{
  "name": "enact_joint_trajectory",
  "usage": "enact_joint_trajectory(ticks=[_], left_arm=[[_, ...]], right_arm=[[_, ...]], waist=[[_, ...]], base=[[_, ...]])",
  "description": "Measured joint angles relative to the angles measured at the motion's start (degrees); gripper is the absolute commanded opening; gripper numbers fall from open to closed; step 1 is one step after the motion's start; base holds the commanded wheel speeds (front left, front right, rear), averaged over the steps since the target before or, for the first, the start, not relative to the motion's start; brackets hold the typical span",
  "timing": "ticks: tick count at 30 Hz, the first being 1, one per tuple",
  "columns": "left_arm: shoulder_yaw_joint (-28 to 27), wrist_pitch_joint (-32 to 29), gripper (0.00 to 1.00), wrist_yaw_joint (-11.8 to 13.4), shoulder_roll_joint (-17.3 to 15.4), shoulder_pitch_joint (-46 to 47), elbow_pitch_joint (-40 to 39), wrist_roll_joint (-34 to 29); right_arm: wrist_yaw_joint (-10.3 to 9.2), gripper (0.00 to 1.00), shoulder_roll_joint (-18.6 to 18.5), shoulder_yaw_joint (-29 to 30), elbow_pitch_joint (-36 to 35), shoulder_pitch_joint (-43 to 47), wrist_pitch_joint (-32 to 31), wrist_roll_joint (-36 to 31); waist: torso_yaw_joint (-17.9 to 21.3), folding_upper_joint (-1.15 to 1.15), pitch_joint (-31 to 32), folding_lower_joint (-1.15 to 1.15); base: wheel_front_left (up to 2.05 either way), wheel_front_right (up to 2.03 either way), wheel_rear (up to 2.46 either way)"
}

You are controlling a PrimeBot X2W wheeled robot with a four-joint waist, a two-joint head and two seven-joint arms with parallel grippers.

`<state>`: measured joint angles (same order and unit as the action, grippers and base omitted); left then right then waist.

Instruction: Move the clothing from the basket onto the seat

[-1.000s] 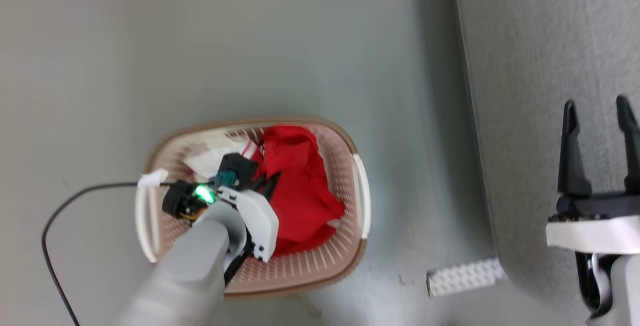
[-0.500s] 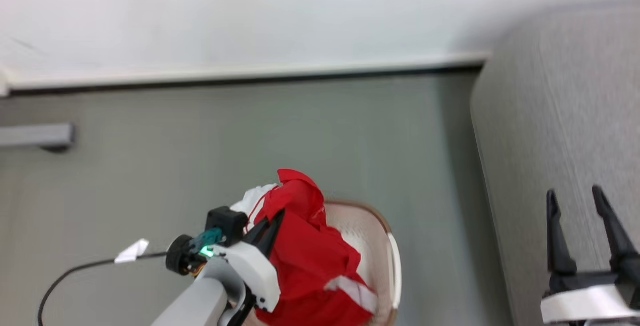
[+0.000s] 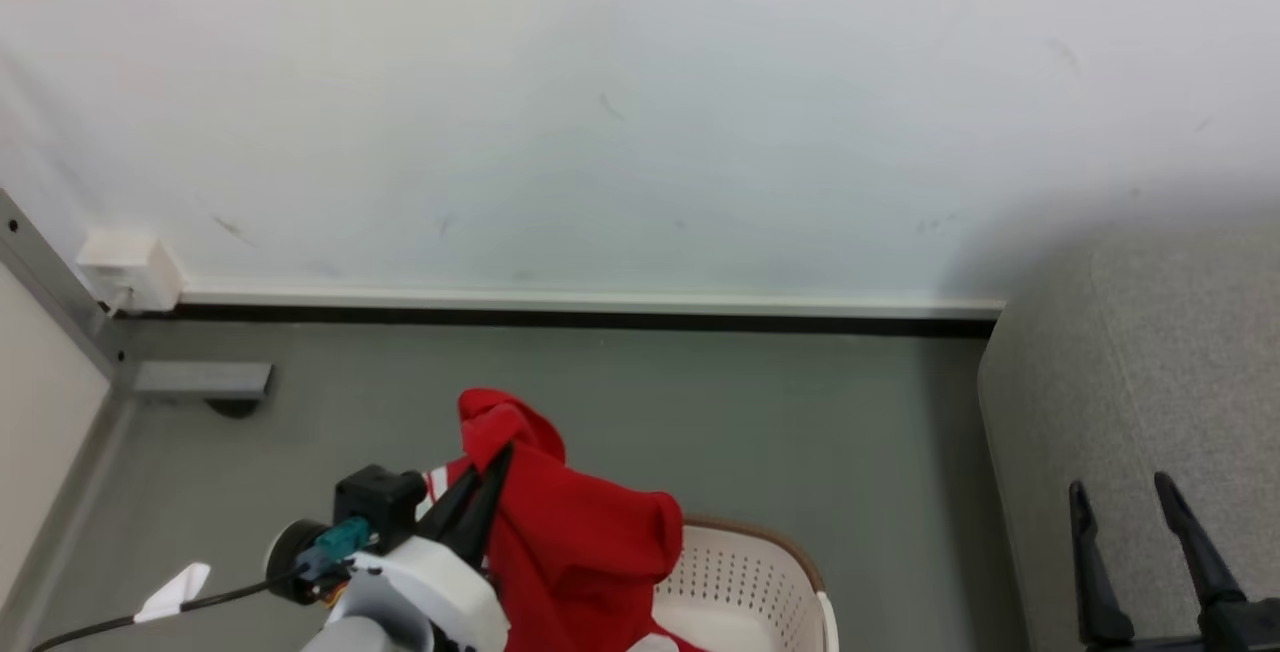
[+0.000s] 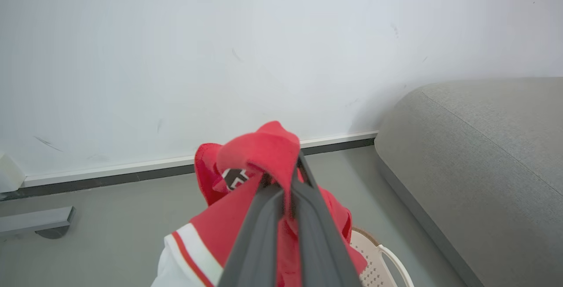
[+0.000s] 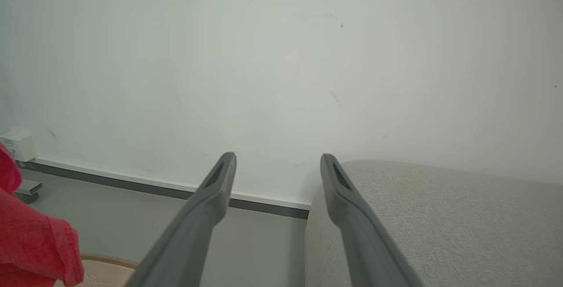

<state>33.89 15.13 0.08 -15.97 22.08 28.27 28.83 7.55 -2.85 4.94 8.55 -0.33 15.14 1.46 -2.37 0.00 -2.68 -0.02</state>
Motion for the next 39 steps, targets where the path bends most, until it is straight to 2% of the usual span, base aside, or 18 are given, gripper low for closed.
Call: enact_joint_trajectory(ticks=[13,33,39], left_arm=[[-2.31,-0.47,0.00,3.30,-4.17,-4.29,-5.93,1.18],[-1.62,-2.01,0.00,4.27,-5.88,-4.66,-10.90,1.30],[-0.88,-2.60,0.00,4.26,-6.15,-3.32,-14.55,0.79]], right_arm=[[0.00,1.00,0.00,-3.12,1.58,3.08,0.00,0.65],[0.00,1.00,-0.01,-3.39,1.77,3.32,0.00,1.09],[0.00,1.00,-0.03,-6.35,0.86,2.69,0.00,0.59]], waist=[[0.16,0.00,5.65,0.02],[-0.42,0.00,5.63,0.02],[-0.66,0.00,5.50,0.03]], base=[[0.00,0.00,0.00],[0.00,0.00,0.00],[0.00,0.00,0.00]])
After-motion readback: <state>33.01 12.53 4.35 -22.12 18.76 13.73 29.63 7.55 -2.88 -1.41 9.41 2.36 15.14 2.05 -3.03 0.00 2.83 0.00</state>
